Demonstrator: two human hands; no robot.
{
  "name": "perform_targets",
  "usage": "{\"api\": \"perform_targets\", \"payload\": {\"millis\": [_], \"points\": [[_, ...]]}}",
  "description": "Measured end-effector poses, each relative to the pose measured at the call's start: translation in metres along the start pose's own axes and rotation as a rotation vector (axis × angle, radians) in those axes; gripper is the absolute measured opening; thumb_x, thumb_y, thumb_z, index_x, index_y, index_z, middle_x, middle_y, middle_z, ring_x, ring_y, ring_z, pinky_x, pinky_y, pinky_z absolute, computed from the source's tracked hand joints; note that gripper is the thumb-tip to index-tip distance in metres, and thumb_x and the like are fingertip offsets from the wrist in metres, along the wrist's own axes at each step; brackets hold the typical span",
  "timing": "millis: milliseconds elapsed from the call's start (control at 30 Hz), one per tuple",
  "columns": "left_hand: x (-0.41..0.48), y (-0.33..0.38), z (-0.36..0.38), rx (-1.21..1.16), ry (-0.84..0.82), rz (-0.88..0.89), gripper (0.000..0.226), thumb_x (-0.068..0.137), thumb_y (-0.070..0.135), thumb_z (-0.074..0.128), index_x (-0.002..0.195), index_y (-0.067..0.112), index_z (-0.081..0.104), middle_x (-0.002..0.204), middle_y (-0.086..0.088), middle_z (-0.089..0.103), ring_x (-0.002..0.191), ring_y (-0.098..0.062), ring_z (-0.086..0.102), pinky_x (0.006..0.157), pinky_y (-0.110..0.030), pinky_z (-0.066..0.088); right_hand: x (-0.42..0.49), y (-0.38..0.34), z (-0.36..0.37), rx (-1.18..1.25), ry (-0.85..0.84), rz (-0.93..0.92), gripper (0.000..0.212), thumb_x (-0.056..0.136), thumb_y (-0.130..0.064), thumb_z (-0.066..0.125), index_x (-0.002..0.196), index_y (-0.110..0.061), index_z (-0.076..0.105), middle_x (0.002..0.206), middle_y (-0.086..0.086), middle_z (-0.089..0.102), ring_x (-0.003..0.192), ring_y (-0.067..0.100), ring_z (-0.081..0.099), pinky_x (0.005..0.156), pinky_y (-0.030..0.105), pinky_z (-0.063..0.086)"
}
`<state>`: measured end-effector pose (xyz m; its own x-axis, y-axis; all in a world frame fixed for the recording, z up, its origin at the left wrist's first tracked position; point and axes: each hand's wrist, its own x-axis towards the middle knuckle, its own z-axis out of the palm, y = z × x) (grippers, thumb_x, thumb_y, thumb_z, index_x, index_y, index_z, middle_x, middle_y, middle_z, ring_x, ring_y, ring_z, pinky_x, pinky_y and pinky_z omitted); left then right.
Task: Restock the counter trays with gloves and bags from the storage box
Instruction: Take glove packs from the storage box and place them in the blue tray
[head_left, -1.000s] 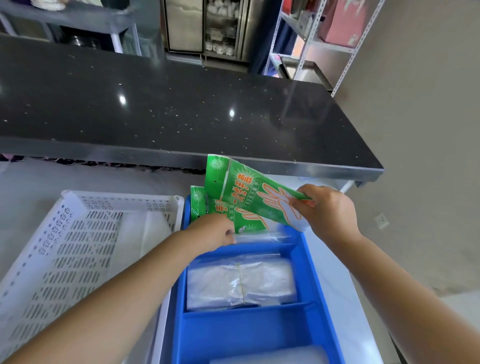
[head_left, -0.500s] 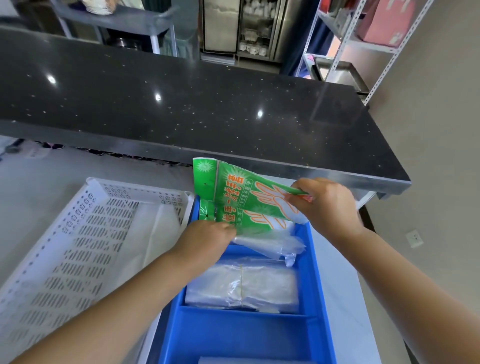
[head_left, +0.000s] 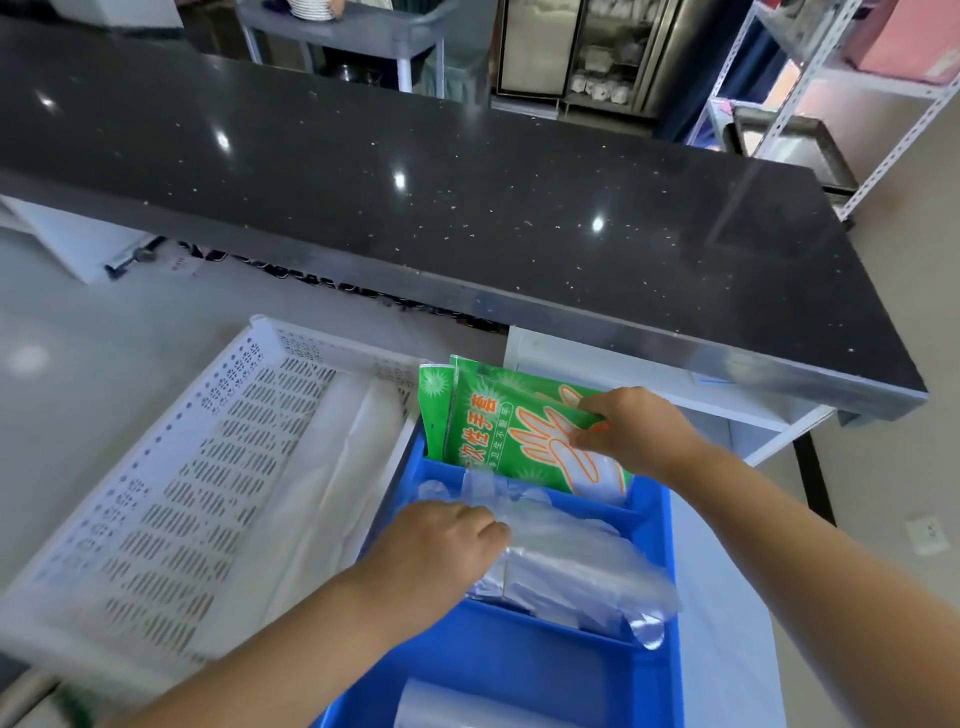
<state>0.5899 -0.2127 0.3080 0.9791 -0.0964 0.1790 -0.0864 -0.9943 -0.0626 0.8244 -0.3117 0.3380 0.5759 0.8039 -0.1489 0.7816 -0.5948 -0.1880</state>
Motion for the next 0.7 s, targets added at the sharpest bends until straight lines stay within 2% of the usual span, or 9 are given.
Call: {"api": "perform_targets", "payload": {"millis": [67, 200, 300, 400, 500, 700], "points": [[0.003, 0.002, -0.002, -0.01, -0.008, -0.02, 0.032, 0.037, 0.01, 0.077, 0.062, 0.025, 0.064, 0.053, 0.008, 0.055, 0.045, -0.01, 0.054, 0.039, -0.023, 0.034, 0.001, -0.001, 0.005, -0.071, 0.012, -0.005, 0.031, 0.084, -0.046, 0.059, 0.101, -0.021, 0.066, 0.094, 0.009, 0.068, 0.087, 0.03, 0.061, 0.071, 0.035, 0.049], [0.012, 0.004, -0.004, -0.049, 0.009, -0.062, 0.035, 0.036, 0.01, 0.078, 0.064, 0.024, 0.065, 0.053, 0.007, 0.057, 0.044, -0.011, 0.054, 0.039, -0.02, 0.037, 0.005, -0.003, 0.01, -0.288, 0.113, -0.158, 0.041, 0.084, -0.046, 0.059, 0.113, -0.018, 0.062, 0.115, 0.006, 0.056, 0.107, 0.027, 0.044, 0.088, 0.037, 0.037], [0.017, 0.003, -0.007, -0.05, 0.029, -0.086, 0.033, 0.037, 0.012, 0.08, 0.064, 0.024, 0.066, 0.053, 0.006, 0.058, 0.044, -0.012, 0.055, 0.037, -0.021, 0.036, 0.006, -0.005, 0.009, -0.207, 0.143, -0.145, 0.048, 0.083, -0.052, 0.058, 0.118, -0.019, 0.061, 0.13, 0.003, 0.049, 0.118, 0.027, 0.039, 0.096, 0.039, 0.034], [0.02, 0.001, -0.01, -0.053, 0.043, -0.101, 0.032, 0.038, 0.012, 0.08, 0.064, 0.024, 0.067, 0.053, 0.007, 0.059, 0.044, -0.011, 0.056, 0.036, -0.02, 0.036, 0.008, -0.009, 0.005, -0.123, 0.17, -0.124, 0.04, 0.092, -0.048, 0.044, 0.104, -0.017, 0.067, 0.116, 0.006, 0.059, 0.107, 0.029, 0.045, 0.088, 0.038, 0.037], [0.021, -0.001, -0.01, -0.063, 0.043, -0.104, 0.033, 0.036, 0.011, 0.081, 0.065, 0.024, 0.069, 0.054, 0.007, 0.061, 0.044, -0.01, 0.057, 0.036, -0.019, 0.038, 0.01, -0.013, -0.002, -0.098, 0.144, -0.104, 0.04, 0.097, -0.04, 0.036, 0.095, -0.016, 0.068, 0.104, 0.01, 0.06, 0.098, 0.031, 0.048, 0.083, 0.039, 0.038], [0.019, -0.003, -0.01, -0.072, 0.055, -0.115, 0.033, 0.037, 0.011, 0.083, 0.065, 0.024, 0.07, 0.054, 0.008, 0.061, 0.045, -0.009, 0.057, 0.036, -0.019, 0.041, 0.011, -0.024, -0.001, -0.053, 0.082, -0.135, 0.035, 0.097, -0.027, 0.041, 0.088, -0.005, 0.066, 0.098, 0.016, 0.052, 0.083, 0.036, 0.055, 0.067, 0.037, 0.046]]}}
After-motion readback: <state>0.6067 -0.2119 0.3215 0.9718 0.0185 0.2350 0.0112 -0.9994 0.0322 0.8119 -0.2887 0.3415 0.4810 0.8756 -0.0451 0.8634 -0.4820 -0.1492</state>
